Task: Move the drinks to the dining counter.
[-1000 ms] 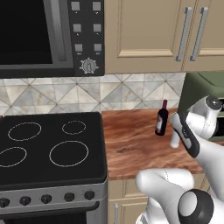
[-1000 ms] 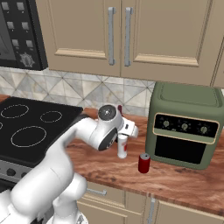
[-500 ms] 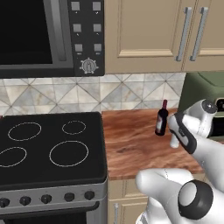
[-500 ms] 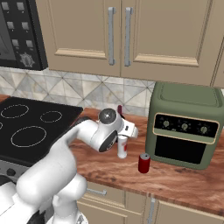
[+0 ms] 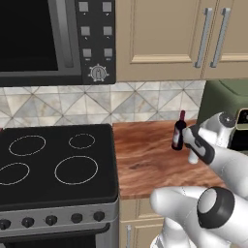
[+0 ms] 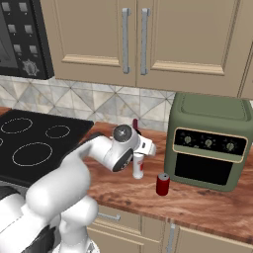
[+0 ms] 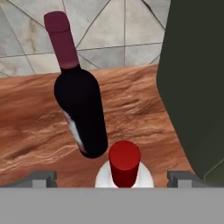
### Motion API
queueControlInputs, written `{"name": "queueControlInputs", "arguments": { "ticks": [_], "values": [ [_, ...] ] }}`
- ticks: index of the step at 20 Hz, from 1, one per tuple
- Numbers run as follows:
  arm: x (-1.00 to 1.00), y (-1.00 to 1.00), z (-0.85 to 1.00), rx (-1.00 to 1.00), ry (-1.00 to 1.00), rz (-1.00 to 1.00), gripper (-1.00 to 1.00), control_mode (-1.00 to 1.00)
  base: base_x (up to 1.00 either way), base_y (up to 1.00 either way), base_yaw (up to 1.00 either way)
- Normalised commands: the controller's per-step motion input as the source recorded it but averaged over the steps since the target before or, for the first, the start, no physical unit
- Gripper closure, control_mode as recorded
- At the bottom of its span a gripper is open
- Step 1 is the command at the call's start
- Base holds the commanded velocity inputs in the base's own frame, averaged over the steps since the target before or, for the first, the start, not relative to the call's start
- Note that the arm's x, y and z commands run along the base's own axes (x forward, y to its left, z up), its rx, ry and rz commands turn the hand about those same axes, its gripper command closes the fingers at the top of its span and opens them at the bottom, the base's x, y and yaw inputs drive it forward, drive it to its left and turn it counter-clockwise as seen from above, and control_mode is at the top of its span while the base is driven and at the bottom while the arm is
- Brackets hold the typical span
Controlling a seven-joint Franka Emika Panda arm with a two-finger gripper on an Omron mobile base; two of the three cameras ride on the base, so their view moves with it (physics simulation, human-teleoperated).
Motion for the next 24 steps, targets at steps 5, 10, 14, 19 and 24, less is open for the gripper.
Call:
{"name": "queueControlInputs", "arguments": {
  "ticks": [5,10,14,19,24],
  "values": [
    [0.16,-0.05,-0.10,0.00,-0.02,0.00,-1.00,-1.00,0.00,0.00,0.00],
    [0.11,-0.09,-0.10,0.00,-0.01,0.00,-1.00,-1.00,0.00,0.00,0.00],
    [0.10,-0.10,-0.10,0.00,-0.03,0.00,-1.00,-1.00,0.00,0.00,0.00],
    [0.06,-0.04,-0.10,0.00,-0.02,0.00,1.00,-1.00,0.00,0.00,0.00],
    [0.00,0.00,-0.01,0.00,0.00,0.00,1.00,-1.00,0.00,0.00,0.00]
  ]
}}
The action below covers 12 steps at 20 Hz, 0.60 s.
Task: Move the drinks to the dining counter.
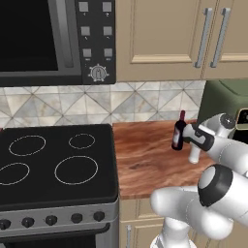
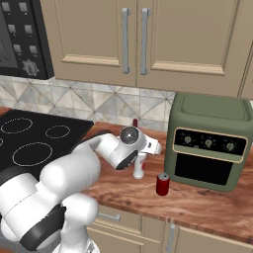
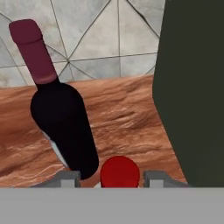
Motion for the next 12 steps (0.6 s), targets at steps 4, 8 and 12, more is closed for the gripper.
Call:
{"name": "queueControlInputs", "arguments": {
  "ticks": [4,8,12],
  "values": [
    [-0.04,0.03,0.00,0.00,-0.01,0.03,1.00,-1.00,0.00,0.00,0.00],
    [-0.31,0.06,0.44,0.00,-0.16,0.16,1.00,-1.00,0.00,0.00,0.00],
    [-0.46,0.00,0.95,0.01,-0.25,0.19,1.00,-1.00,0.00,0.00,0.00]
  ]
}}
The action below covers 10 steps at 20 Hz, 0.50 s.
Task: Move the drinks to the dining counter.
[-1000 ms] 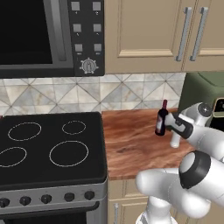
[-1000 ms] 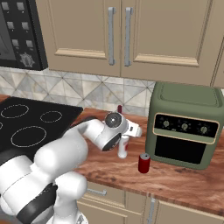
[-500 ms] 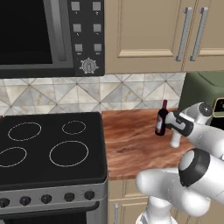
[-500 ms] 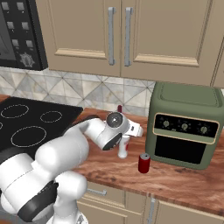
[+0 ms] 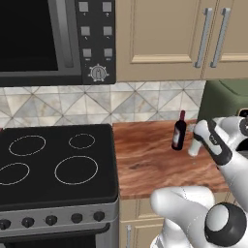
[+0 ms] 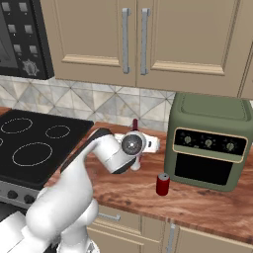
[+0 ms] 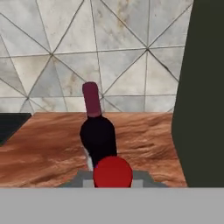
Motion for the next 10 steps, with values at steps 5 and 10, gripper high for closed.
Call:
{"name": "queueControlInputs", "arguments": {
  "ticks": [5,10],
  "values": [
    [-0.49,0.00,1.00,0.04,-0.20,0.21,1.00,-1.00,0.00,0.00,0.00],
    [-0.62,0.12,0.93,0.01,-0.15,0.29,1.00,-1.00,0.00,0.00,0.00]
  ]
}}
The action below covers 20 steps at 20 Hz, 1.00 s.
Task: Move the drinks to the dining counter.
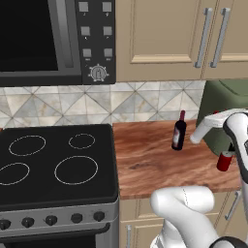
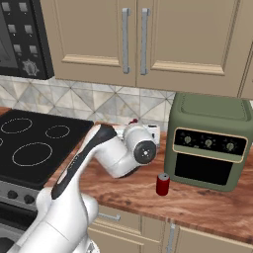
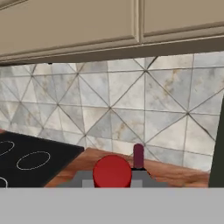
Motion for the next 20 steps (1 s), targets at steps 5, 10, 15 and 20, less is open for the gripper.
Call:
{"name": "queueControlInputs", "arguments": {
  "ticks": [5,10,15,20],
  "values": [
    [-0.85,0.37,0.50,0.00,-0.05,0.35,1.00,-1.00,0.00,0.00,0.00],
    [-0.91,0.35,0.31,-0.03,-0.07,0.31,1.00,-1.00,0.00,0.00,0.00],
    [-0.15,0.10,0.06,-0.03,0.00,0.04,1.00,-1.00,0.00,0.00,0.00],
    [0.00,0.00,0.00,0.00,0.00,0.00,1.00,1.00,-0.02,0.00,0.00]
  ]
}}
